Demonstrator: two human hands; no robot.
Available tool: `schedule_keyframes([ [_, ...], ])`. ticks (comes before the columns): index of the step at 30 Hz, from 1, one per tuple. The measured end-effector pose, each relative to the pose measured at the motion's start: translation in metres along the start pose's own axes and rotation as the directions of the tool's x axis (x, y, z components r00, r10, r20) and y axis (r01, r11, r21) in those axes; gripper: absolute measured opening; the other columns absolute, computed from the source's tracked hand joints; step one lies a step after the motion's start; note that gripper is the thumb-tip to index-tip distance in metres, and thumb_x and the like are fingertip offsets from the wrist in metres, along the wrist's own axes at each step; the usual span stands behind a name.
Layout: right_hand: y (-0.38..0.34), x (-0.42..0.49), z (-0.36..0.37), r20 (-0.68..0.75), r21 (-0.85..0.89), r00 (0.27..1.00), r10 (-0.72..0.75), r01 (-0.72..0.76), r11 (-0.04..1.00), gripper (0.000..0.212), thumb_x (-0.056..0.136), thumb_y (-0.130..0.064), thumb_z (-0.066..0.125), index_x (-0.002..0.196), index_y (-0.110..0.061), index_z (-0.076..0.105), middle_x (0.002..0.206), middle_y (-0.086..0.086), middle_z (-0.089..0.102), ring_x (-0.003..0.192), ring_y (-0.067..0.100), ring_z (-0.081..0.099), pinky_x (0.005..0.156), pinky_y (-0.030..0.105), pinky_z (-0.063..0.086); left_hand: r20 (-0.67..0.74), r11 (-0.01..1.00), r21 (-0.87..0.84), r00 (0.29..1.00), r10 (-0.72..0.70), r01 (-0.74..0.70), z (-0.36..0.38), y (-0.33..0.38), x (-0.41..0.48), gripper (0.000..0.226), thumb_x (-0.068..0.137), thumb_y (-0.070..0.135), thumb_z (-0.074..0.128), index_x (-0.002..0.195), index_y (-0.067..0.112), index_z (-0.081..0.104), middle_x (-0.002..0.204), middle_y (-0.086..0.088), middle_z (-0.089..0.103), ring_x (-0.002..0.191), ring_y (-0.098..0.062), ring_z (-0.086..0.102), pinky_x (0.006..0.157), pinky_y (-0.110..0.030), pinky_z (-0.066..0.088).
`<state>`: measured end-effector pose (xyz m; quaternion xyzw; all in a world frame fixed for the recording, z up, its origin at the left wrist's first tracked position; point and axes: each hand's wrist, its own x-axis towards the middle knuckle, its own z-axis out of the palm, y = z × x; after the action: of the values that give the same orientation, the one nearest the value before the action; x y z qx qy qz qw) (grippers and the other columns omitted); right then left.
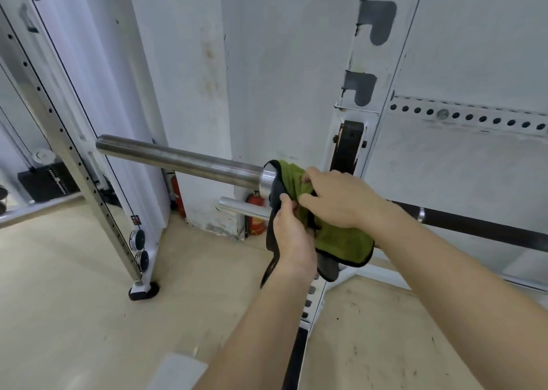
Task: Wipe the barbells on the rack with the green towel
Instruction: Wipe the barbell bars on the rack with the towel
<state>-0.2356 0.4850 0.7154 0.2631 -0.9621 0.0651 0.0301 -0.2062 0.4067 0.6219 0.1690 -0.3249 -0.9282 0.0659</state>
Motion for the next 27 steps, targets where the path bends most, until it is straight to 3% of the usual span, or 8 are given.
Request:
schedule_keyframes([
  [4,-0.005,-0.006,0.014,-0.271,-0.152,0.961,0.049,-0.093,0.984,0.036,0.1,-0.044,0.036,0.103,-0.018,0.06,0.076,-0.002,0.058,0.067,0.021,0.06,0.061,0.035,0.052,0.059,0.989,-0.116,0.994,-0.088,0.094,0.006,0.006,0.018,0.059,0.099,0.059,0.043,0.135,0.015,0.06,0.126,-0.012,0.068,0.117,-0.028,0.064,0.097,-0.046,0.052],
  [8,-0.011,-0.005,0.023,-0.379,-0.214,0.923,0.069,-0.16,0.964,0.026,0.096,-0.038,0.044,0.101,-0.017,0.058,0.071,-0.002,0.055,0.06,0.022,0.053,0.053,0.031,0.041,0.171,0.953,-0.161,0.958,-0.23,0.257,0.008,0.012,0.028,0.065,0.097,0.067,0.037,0.129,0.018,0.065,0.118,-0.012,0.073,0.113,-0.029,0.064,0.085,-0.04,0.051],
  [12,-0.01,0.004,0.035,-0.348,-0.128,0.938,-0.003,-0.045,0.991,0.047,0.097,-0.033,0.042,0.139,-0.013,0.039,0.084,0.001,0.062,0.068,0.022,0.057,0.055,0.032,0.042,0.207,0.961,-0.187,0.965,-0.162,0.202,0.006,0.005,0.029,0.056,0.1,0.06,0.037,0.127,0.019,0.065,0.125,-0.013,0.069,0.115,-0.026,0.066,0.091,-0.041,0.051],
  [15,-0.008,0.022,0.036,-0.234,-0.241,0.968,-0.09,0.032,0.97,0.047,0.098,-0.045,0.039,0.132,-0.014,0.047,0.11,0.003,0.064,0.093,0.023,0.06,0.068,0.034,0.045,0.129,0.988,-0.119,0.988,-0.08,0.095,0.0,-0.001,0.026,0.035,0.108,0.028,0.034,0.12,0.013,0.063,0.104,-0.014,0.069,0.087,-0.016,0.074,0.076,-0.033,0.058],
  [19,-0.006,0.038,0.024,0.03,-0.179,0.999,0.011,-0.005,0.984,0.04,0.091,-0.043,0.045,0.119,-0.015,0.049,0.096,-0.001,0.057,0.08,0.02,0.051,0.06,0.034,0.038,0.114,0.997,0.01,0.99,-0.082,0.081,-0.01,-0.005,0.008,0.027,0.104,0.014,0.046,0.119,0.007,0.068,0.109,-0.016,0.075,0.102,-0.027,0.072,0.085,-0.039,0.059],
  [22,-0.012,0.028,0.025,-0.114,-0.255,0.993,-0.026,-0.004,0.967,0.036,0.098,-0.039,0.036,0.118,-0.013,0.051,0.106,0.005,0.062,0.084,0.022,0.053,0.064,0.035,0.038,0.113,0.964,-0.206,0.983,-0.144,0.165,0.01,0.006,0.013,0.028,0.104,0.018,0.039,0.105,0.009,0.066,0.099,-0.016,0.069,0.093,-0.027,0.066,0.08,-0.039,0.053],
  [24,-0.013,0.009,0.03,-0.212,-0.311,0.975,-0.069,0.0,0.95,0.037,0.101,-0.034,0.033,0.123,-0.012,0.052,0.118,0.006,0.063,0.1,0.024,0.059,0.07,0.037,0.042,0.153,0.925,-0.301,0.969,-0.195,0.233,0.019,0.011,0.019,0.036,0.104,0.028,0.034,0.105,0.011,0.066,0.1,-0.014,0.071,0.094,-0.027,0.065,0.077,-0.038,0.05],
  [27,-0.006,-0.013,0.036,-0.258,-0.366,0.963,-0.072,-0.029,0.93,0.045,0.102,-0.028,0.035,0.139,-0.007,0.047,0.139,0.01,0.057,0.125,0.025,0.054,0.095,0.037,0.047,0.129,0.944,-0.251,0.974,-0.184,0.212,0.015,0.009,0.024,0.045,0.105,0.034,0.031,0.104,0.011,0.07,0.094,-0.011,0.076,0.094,-0.027,0.068,0.074,-0.035,0.051],
])
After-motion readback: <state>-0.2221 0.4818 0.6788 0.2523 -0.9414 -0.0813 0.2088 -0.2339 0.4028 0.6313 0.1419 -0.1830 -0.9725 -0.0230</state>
